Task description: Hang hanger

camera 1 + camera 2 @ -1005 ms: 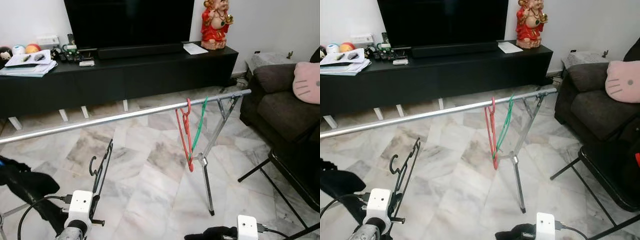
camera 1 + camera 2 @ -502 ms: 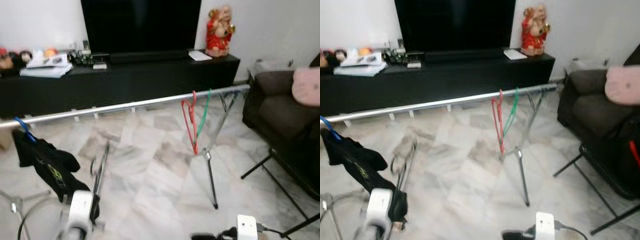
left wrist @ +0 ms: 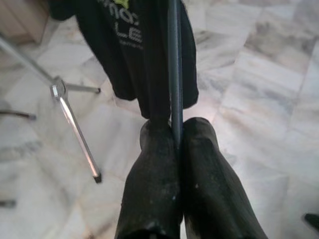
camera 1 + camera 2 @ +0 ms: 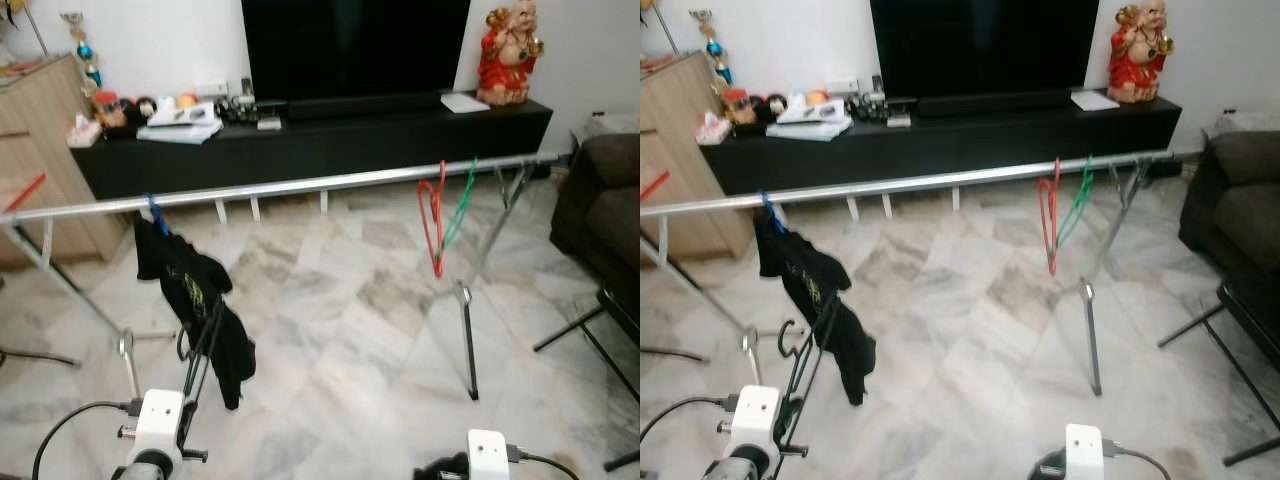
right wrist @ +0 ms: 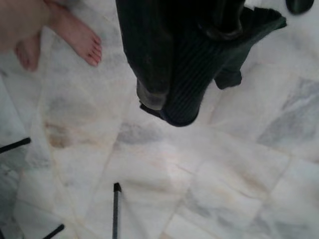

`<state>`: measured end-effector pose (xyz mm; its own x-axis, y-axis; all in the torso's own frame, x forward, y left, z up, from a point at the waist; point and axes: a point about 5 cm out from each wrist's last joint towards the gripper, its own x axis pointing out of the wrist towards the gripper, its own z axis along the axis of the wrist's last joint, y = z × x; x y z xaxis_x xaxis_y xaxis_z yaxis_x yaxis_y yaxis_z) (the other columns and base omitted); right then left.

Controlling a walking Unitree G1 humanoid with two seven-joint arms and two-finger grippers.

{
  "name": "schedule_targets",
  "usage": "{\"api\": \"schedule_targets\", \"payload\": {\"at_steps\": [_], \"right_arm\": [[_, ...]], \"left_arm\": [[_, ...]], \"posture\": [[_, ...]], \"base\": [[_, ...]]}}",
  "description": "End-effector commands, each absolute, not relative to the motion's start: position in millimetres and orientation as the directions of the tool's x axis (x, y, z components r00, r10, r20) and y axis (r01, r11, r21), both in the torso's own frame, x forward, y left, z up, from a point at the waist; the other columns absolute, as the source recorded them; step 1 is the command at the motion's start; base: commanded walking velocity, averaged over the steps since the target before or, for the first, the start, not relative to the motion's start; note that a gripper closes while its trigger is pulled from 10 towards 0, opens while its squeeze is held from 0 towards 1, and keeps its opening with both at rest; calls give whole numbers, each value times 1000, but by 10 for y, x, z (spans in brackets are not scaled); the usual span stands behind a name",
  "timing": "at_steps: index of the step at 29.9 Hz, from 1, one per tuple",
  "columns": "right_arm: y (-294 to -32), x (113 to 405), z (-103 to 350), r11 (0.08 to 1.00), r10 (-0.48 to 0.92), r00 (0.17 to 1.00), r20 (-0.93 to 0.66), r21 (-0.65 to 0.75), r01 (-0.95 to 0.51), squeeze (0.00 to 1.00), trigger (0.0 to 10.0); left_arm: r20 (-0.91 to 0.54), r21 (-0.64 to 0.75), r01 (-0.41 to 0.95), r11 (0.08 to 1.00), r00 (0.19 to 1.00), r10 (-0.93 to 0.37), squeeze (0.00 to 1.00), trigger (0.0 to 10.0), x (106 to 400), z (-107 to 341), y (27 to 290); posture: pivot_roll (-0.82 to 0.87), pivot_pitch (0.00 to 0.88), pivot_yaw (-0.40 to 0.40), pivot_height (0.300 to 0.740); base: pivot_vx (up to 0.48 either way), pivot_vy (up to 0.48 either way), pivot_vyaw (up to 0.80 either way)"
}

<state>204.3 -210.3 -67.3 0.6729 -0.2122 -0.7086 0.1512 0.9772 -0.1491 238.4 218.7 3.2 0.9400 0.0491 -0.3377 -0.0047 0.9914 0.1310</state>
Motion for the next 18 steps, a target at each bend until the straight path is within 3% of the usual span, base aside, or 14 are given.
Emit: {"api": "schedule_targets", "payload": {"at_steps": [1,18], "right_arm": [[-2097,2146,-610,977,-211,702,-681,-140,158,0,10000],[-1946,2254,-562,987,-161,740,-653,-97,130,0,10000]], "left_arm": [[-350,161,-9,987,934,66,0,10000,2365,31,2239],[-337,186,5,982,940,59,0,10000,2224,118,2386]], "posture": [[76,0,14,740],[129,0,15,740]], "base": [[0,0,800],[0,0,29]]}}
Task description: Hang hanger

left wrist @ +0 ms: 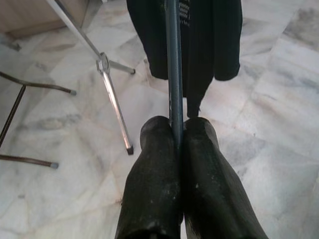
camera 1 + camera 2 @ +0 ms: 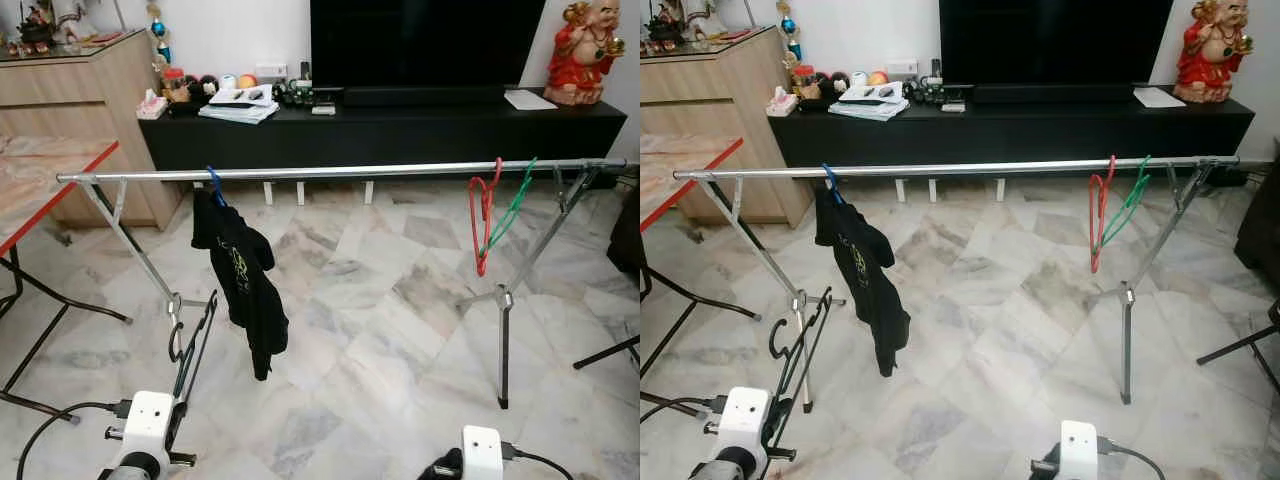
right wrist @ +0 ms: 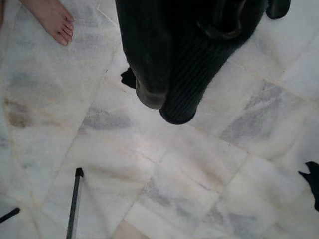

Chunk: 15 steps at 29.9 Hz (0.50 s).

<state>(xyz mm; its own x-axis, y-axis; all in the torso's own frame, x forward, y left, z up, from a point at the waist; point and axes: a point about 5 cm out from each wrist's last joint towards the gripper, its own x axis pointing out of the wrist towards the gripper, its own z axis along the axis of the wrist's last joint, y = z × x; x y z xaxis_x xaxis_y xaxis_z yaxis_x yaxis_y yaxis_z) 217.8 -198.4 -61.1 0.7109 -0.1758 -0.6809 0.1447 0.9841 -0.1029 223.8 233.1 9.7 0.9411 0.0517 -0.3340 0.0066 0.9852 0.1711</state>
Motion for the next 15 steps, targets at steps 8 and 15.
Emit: {"api": "schedule_targets", "payload": {"at_steps": [8,15], "right_arm": [[-1928,2333,-508,993,-101,767,-634,-112,38,0,10000],[-2022,2512,-368,990,-137,795,-591,-101,96,0,10000]], "left_arm": [[-329,206,-4,979,941,74,0,10000,2139,172,2431],[-326,186,4,983,944,58,0,10000,2224,179,2316]], "posture": [[172,15,-62,740],[153,0,-24,740]], "base": [[0,0,386],[0,0,88]]}}
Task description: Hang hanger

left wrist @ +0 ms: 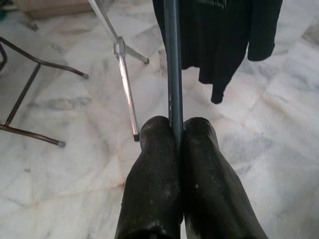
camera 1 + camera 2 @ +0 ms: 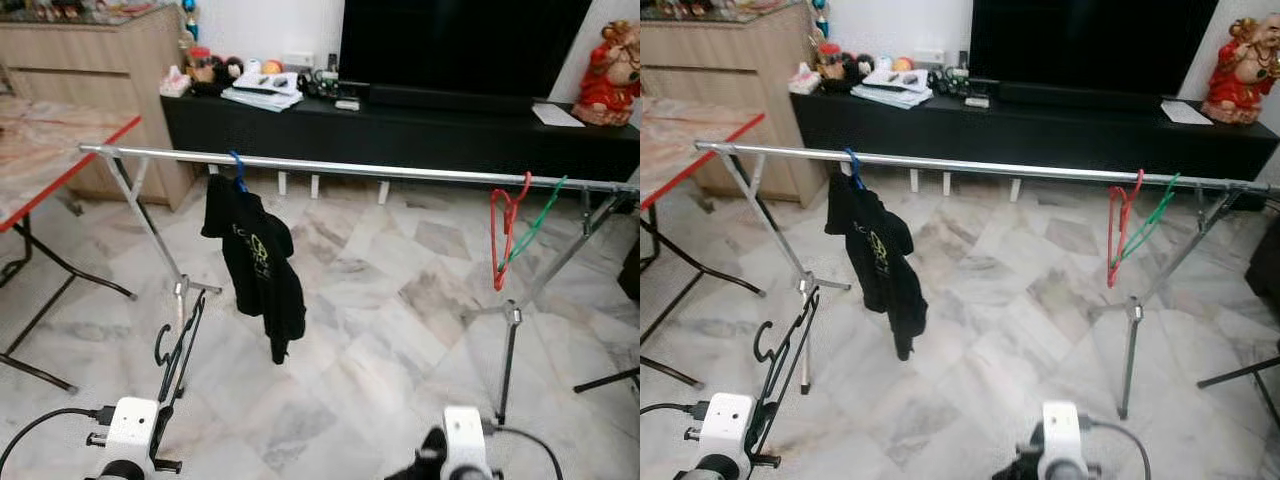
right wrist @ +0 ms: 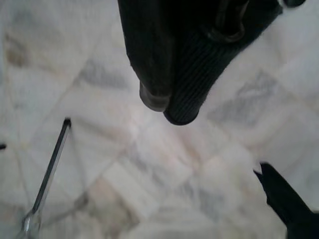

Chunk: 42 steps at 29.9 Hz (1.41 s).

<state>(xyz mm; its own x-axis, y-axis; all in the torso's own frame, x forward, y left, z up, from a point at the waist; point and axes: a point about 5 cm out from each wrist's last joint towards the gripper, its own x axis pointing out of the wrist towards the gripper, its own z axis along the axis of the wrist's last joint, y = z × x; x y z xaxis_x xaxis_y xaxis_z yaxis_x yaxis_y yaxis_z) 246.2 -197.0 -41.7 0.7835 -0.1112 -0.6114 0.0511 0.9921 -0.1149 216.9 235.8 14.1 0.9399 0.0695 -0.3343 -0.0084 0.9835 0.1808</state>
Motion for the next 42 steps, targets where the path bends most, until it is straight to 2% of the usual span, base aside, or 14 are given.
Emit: {"api": "schedule_targets", "payload": {"at_steps": [1,4,10,11,17,33,38,40,41,42], "right_arm": [[-2039,2534,-348,989,-145,798,-584,-96,110,0,10000],[-2099,2582,-296,987,-163,809,-564,-100,129,0,10000],[-2152,2652,-221,984,-178,826,-534,-95,150,0,10000],[-2125,2705,-179,987,-163,841,-516,-94,133,0,10000],[-2074,2771,-133,989,-146,853,-502,-89,117,0,10000],[-2001,2943,5,989,-145,872,-468,-85,119,0,10000],[-1987,3105,164,986,-125,892,-434,-151,64,0,10000],[-1943,3221,279,978,-88,904,-418,-210,-1,0,10000],[-1943,3221,279,978,-88,904,-418,-210,-1,0,10000],[-1913,3299,362,974,-69,912,-404,-224,-26,0,10000]], "left_arm": [[-324,182,9,983,945,52,0,10000,2247,184,2300],[-323,172,24,985,946,33,0,10000,2305,191,2256],[-316,165,65,984,949,-9,0,10000,2377,240,2210],[-309,159,77,984,951,-24,0,10000,2421,248,2189],[-317,143,58,988,948,-10,0,10000,2439,191,2172],[-316,165,75,983,949,-19,0,10000,2466,197,2154],[-345,198,257,946,922,-178,0,10000,2448,274,2100],[-395,223,417,881,865,-309,0,10000,2439,341,2055],[-395,223,417,881,865,-309,0,10000,2439,341,2055],[-441,262,510,819,818,-369,0,10000,2435,376,2052]], "posture": [[147,0,-14,740],[116,0,16,740],[95,0,10,740],[80,0,-15,740],[78,0,-44,740],[119,0,-32,740],[119,0,-33,740],[129,0,-35,740],[129,0,-35,740],[133,0,-36,740]], "base": [[0,0,0],[0,0,0],[0,0,0],[0,0,0],[0,0,0],[0,0,0],[0,0,0],[0,0,0],[0,0,0],[0,0,0]]}}
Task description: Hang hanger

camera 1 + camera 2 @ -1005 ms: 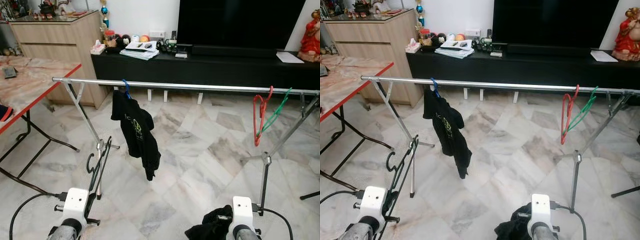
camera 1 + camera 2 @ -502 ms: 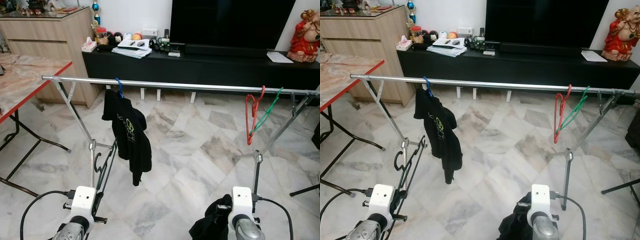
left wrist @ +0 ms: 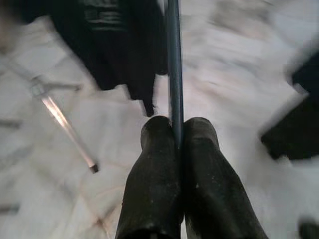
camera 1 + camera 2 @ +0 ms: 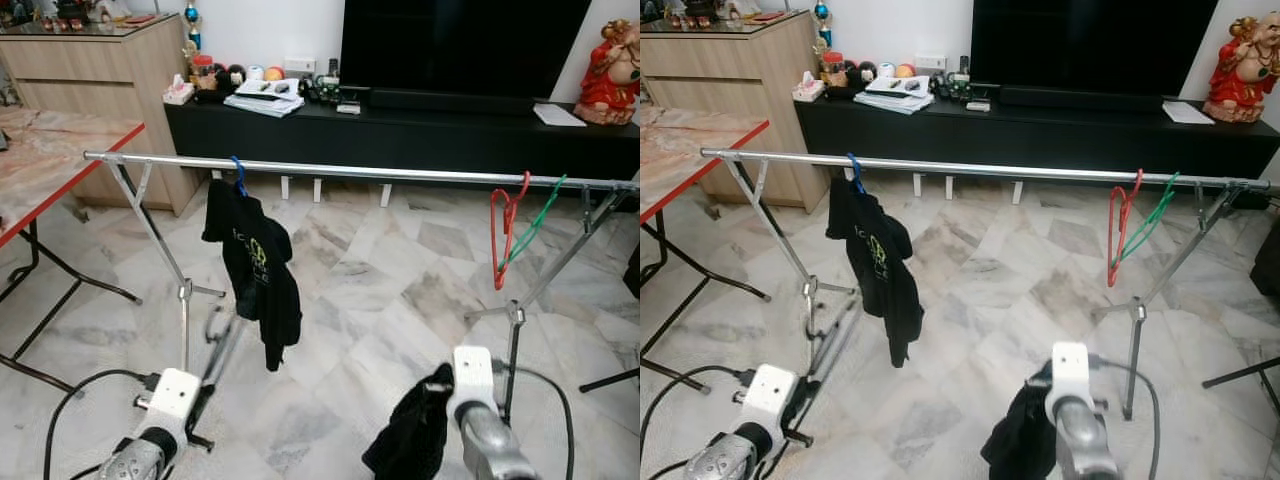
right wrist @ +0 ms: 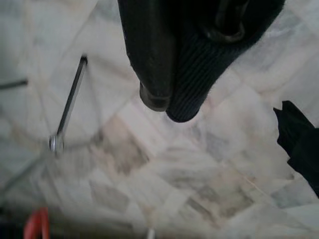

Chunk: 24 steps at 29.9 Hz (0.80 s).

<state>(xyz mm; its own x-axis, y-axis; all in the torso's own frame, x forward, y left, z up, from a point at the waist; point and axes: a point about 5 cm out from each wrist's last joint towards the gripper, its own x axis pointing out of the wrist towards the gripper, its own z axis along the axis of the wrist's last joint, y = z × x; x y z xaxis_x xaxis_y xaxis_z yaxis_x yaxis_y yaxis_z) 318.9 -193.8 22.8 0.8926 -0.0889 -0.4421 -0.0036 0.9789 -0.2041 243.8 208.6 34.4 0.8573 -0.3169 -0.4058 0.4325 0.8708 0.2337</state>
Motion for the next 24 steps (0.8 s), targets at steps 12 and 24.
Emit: {"api": "schedule_targets", "payload": {"at_steps": [12,24], "right_arm": [[-1572,3679,821,917,7,943,-332,-374,-138,0,10000],[-1353,3718,873,926,36,946,-322,-345,-153,0,10000]], "left_arm": [[-704,166,899,405,395,-590,0,10000,2340,592,1844],[-652,127,928,350,344,-675,0,10000,2408,718,1428]], "posture": [[147,0,-39,740],[151,0,-44,740]], "base": [[0,0,0],[0,0,0]]}}
